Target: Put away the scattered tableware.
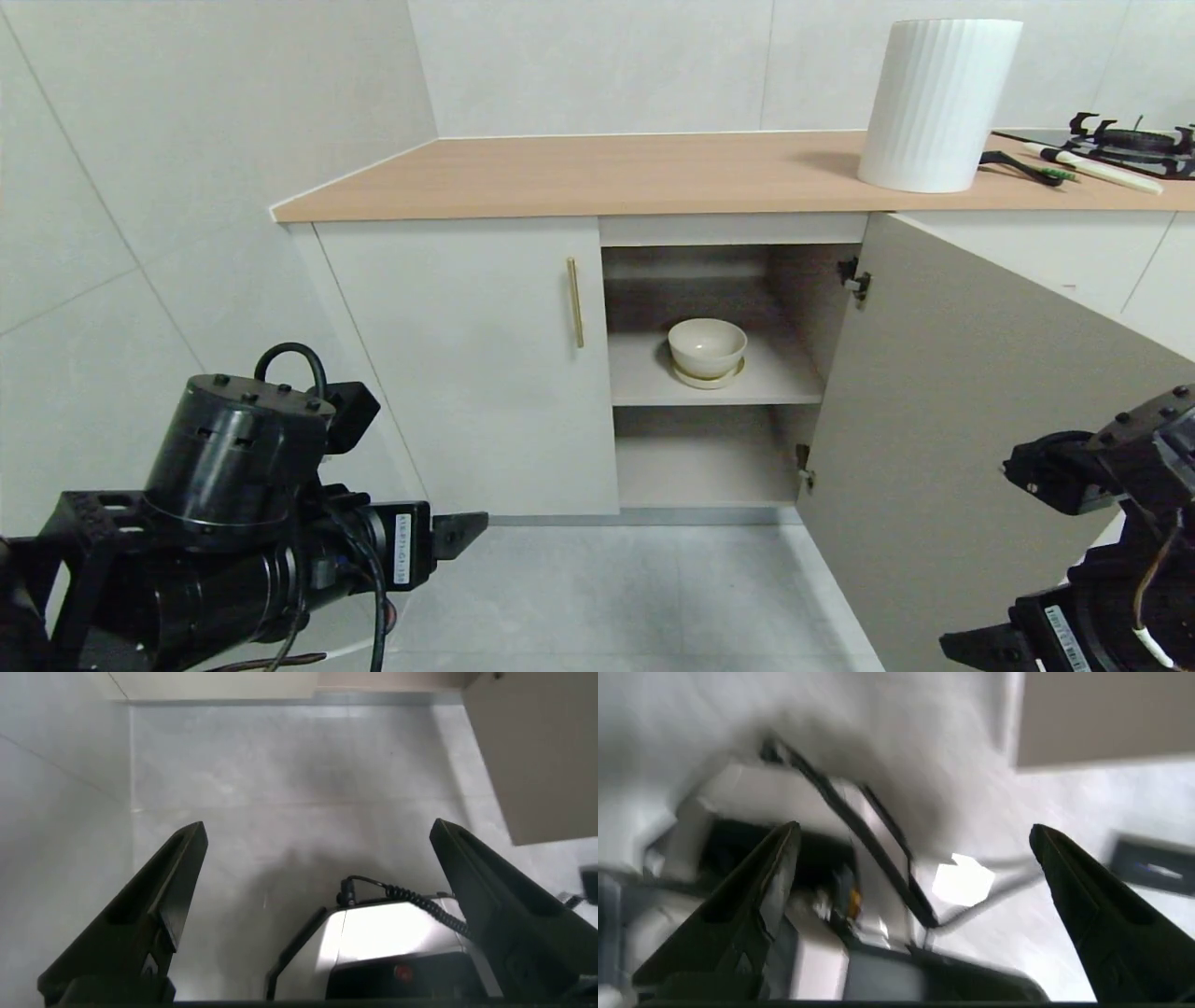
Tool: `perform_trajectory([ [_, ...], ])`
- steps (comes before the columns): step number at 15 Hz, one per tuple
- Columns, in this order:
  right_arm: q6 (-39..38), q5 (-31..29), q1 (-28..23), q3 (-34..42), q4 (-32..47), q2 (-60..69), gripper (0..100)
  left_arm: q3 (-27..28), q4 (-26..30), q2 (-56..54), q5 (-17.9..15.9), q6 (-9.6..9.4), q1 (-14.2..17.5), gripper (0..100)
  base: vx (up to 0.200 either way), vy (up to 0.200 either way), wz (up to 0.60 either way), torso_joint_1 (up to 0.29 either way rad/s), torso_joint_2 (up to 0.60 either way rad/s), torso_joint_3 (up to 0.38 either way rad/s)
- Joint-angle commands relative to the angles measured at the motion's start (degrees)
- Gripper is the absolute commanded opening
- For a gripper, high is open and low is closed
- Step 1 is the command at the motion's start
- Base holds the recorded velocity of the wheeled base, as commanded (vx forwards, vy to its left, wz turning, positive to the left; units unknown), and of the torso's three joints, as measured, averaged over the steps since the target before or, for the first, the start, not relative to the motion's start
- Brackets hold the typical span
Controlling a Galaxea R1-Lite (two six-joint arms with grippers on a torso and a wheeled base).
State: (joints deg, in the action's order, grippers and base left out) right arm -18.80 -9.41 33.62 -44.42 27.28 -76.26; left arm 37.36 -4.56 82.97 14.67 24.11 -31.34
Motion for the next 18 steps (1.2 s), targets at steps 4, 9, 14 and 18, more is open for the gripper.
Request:
perform_trajectory([
  [4,0.69,-4.04,-0.93,-0.93,5.24,1.12,100,-0.01,-0.01,0.09,0.01,0.06,-0.03,100,0.000,-0.200,0.00,0.004,0.00,-0.001],
  [9,6.93,-6.32,-11.30,-4.62,13.06,5.51,100,-0.01,-0.01,0.26,0.01,0.06,-0.03,100,0.000,0.000,0.00,0.000,0.00,0.000],
  [14,9.75,-8.61,-26.59,-8.49,10.42,3.93,100,-0.01,-0.01,0.35,-0.08,0.06,-0.03,100,0.000,0.000,0.00,0.000,0.00,0.000],
  [18,9.57,-8.61,-34.15,-8.58,-1.18,-0.73,100,-0.01,-0.01,0.35,-0.08,0.06,-0.03,100,0.000,0.000,0.00,0.000,0.00,0.000],
])
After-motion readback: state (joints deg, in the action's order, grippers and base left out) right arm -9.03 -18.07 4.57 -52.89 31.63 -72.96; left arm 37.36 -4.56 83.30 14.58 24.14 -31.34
